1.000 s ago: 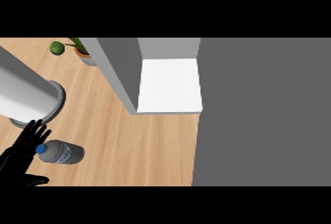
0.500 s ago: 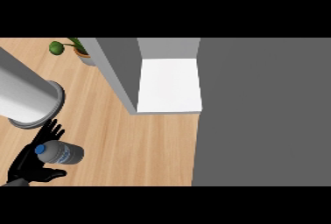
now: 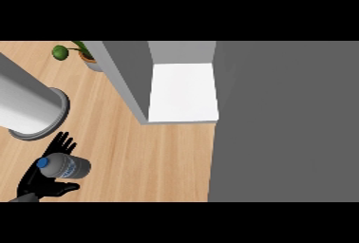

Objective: Pick up the bottled water, place it into the cabinet and close the cabinet

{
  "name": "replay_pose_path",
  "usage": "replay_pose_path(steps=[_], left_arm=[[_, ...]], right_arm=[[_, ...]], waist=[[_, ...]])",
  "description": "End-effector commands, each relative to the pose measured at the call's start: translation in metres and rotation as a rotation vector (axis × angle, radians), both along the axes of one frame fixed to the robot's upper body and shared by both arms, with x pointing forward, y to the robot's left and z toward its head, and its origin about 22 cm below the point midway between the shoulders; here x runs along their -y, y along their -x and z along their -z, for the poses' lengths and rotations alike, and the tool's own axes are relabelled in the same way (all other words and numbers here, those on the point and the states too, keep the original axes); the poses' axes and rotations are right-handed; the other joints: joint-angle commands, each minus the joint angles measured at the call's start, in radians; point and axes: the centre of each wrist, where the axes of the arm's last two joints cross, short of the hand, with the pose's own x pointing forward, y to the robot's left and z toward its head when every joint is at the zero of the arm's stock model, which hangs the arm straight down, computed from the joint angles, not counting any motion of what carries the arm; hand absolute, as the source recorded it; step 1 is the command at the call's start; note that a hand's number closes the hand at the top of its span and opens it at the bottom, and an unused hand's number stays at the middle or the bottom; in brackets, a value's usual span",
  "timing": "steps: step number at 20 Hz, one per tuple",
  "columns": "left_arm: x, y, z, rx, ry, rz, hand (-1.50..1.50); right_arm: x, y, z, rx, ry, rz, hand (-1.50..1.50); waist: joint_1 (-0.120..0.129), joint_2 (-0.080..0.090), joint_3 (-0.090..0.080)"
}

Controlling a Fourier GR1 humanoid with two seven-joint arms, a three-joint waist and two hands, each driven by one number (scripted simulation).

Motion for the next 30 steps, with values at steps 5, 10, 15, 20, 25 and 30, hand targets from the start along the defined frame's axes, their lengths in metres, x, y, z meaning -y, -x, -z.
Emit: replay_pose_path(steps=[5, 10, 15, 20, 25, 30], left_arm=[[0.023, -0.019, 0.004, 0.064, 0.204, 0.124, -1.5], [0.035, -0.022, 0.009, 0.051, 0.241, 0.12, -1.5], [0.033, -0.02, 0.008, 0.06, 0.281, 0.19, -1.5], [0.043, -0.024, 0.009, 0.084, 0.278, 0.228, 1.5], [0.054, -0.021, 0.015, 0.097, 0.318, 0.25, 1.5], [0.064, -0.028, 0.013, 0.122, 0.271, 0.233, 1.5]], right_arm=[[-0.014, -0.004, 0.007, -0.001, -0.023, 0.009, -1.5], [-0.003, -0.008, 0.007, -0.015, -0.017, -0.014, -1.5], [-0.013, -0.008, 0.004, 0.0, -0.04, 0.008, -1.5], [-0.013, -0.004, 0.006, -0.022, -0.015, -0.013, -1.5], [-0.005, -0.013, 0.007, -0.027, -0.012, -0.003, -1.5], [-0.017, -0.007, 0.006, -0.006, -0.022, -0.005, -1.5]], waist=[[-0.004, 0.001, -0.003], [-0.007, 0.005, -0.004], [0.002, 0.001, -0.003], [-0.003, -0.001, -0.003], [0.008, 0.0, -0.002], [0.007, -0.002, -0.001]])
